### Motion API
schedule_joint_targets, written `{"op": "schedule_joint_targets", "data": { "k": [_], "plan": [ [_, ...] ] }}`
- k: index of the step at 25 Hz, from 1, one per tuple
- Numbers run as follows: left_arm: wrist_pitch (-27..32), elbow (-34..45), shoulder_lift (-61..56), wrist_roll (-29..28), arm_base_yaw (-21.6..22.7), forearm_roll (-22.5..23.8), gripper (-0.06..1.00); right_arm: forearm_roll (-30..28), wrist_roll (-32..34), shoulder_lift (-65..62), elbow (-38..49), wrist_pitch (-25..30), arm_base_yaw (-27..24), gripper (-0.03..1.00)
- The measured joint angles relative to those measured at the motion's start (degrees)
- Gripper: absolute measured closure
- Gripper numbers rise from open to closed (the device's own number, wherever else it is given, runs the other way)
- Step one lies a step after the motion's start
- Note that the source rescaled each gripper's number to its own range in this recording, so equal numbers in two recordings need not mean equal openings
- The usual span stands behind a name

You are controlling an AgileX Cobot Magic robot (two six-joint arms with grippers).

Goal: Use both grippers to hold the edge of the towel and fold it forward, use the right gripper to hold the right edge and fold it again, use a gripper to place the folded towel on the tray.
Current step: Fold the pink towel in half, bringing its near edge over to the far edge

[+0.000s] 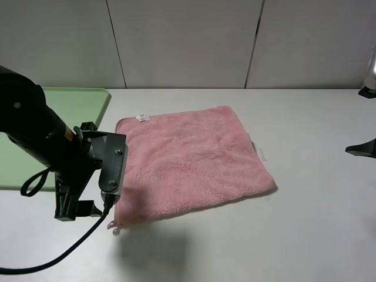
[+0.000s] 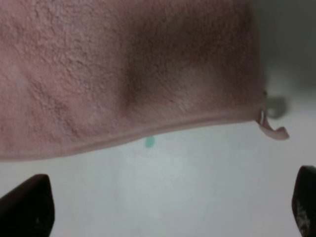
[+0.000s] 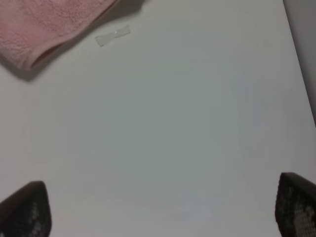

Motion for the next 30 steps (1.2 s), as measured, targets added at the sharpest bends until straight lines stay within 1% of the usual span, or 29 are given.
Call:
{"op": "schedule_joint_targets", "data": {
  "k": [10,17,19,21,25,27,30],
  "plan": [
    [-3.77,-0.02,2.98,0.82,0.0,0.0,0.0,0.17,0.0,0.0,0.0,-0.02,0.0,-0.03],
    [-4.38,-0.02,5.35,1.62,-0.02,0.0,0.0,0.17,0.0,0.0,0.0,-0.06,0.0,-0.03],
    [-4.31,-0.02,5.57,2.13,-0.7,0.05,0.0,0.17,0.0,0.0,0.0,-0.06,0.0,-0.03],
    [-4.18,-0.02,5.84,2.62,-2.64,0.16,0.0,0.17,0.0,0.0,0.0,-0.13,0.0,-0.03],
    [-4.37,-0.02,5.95,3.67,-9.09,0.16,0.01,0.17,0.0,0.0,0.0,-0.19,0.0,-0.03],
    [-5.11,-0.02,5.95,3.79,-12.11,0.16,0.03,0.17,0.0,0.0,0.0,-0.19,0.0,-0.03],
    [-6.63,-0.02,5.95,3.85,-14.48,0.11,0.09,0.17,0.06,0.0,0.0,-0.19,0.0,-0.03]
  ]
}}
